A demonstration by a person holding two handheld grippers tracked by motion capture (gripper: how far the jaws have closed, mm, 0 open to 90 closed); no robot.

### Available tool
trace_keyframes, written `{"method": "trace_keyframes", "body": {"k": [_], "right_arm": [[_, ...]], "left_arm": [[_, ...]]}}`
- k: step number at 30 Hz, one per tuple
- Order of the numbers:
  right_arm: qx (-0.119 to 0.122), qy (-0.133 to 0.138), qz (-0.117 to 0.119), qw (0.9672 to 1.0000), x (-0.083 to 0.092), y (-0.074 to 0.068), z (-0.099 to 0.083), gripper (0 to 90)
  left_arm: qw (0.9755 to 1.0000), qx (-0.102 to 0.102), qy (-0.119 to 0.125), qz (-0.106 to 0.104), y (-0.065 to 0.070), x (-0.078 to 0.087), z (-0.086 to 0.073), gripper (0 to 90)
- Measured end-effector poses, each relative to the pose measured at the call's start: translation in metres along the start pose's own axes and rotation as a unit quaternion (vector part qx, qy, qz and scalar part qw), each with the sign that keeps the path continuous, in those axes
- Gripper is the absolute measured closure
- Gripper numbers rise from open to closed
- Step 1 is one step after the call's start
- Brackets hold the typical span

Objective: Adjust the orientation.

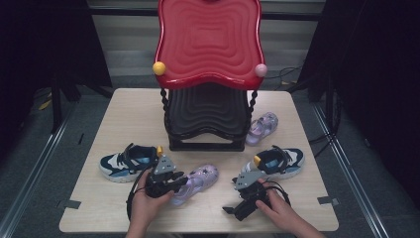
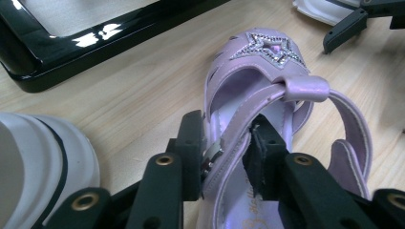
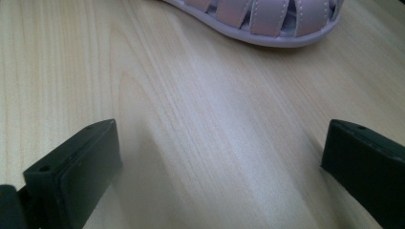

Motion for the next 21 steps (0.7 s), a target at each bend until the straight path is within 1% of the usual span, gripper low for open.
{"method": "trace_keyframes", "body": {"k": [2,4,7,9,12,15,17,19,21], "right_arm": [[-0.001,0.0,0.0,1.0,0.0,-0.0002,0.0,0.0],[0.001,0.0,0.0,1.0,0.0,0.0001,0.0,0.0],[-0.001,0.0,0.0,1.0,0.0001,-0.0001,0.0,0.0],[0.0,0.0,0.0,1.0,0.0,-0.0001,0.0,0.0],[-0.001,0.0,0.0,1.0,0.0,-0.0001,0.0,0.0],[-0.001,0.0,0.0,1.0,0.0001,-0.0002,0.0,0.0],[-0.001,0.0,0.0,1.0,0.0,-0.0001,0.0,0.0],[-0.001,0.0,0.0,1.0,0.0001,-0.0001,0.0,0.0],[-0.001,0.0,0.0,1.0,0.0001,-0.0001,0.0,0.0]], "left_arm": [[1.0,0.002,0.001,0.002,0.0,0.0,0.0,71.2],[1.0,-0.001,0.002,0.005,0.0002,0.0001,0.0001,71.6],[0.9999,0.005,0.007,0.008,0.0012,0.0002,0.0004,72.2],[0.9999,0.002,0.009,0.013,0.0005,0.0008,0.0009,72.8],[0.9998,0.008,0.013,0.012,0.0007,0.0011,0.0007,73.4],[0.9997,0.008,0.019,0.012,0.001,0.0014,0.0011,73.7],[0.9996,0.014,0.022,0.009,0.002,0.0017,0.0012,73.8],[0.9996,0.009,0.024,0.012,0.0025,0.0027,0.0023,73.8],[0.9994,0.013,0.027,0.013,0.0023,0.0039,0.0031,73.9]]}}
Point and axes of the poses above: each handheld gripper's, and its own axes: x roughly backward along the jaws, z roughly out of its top, y roughly to its right, the point moved 9 cm from there along -x, roughly forward along the jaws, and after that the axes turned 14 degrees about x, right-handed, at the moved point
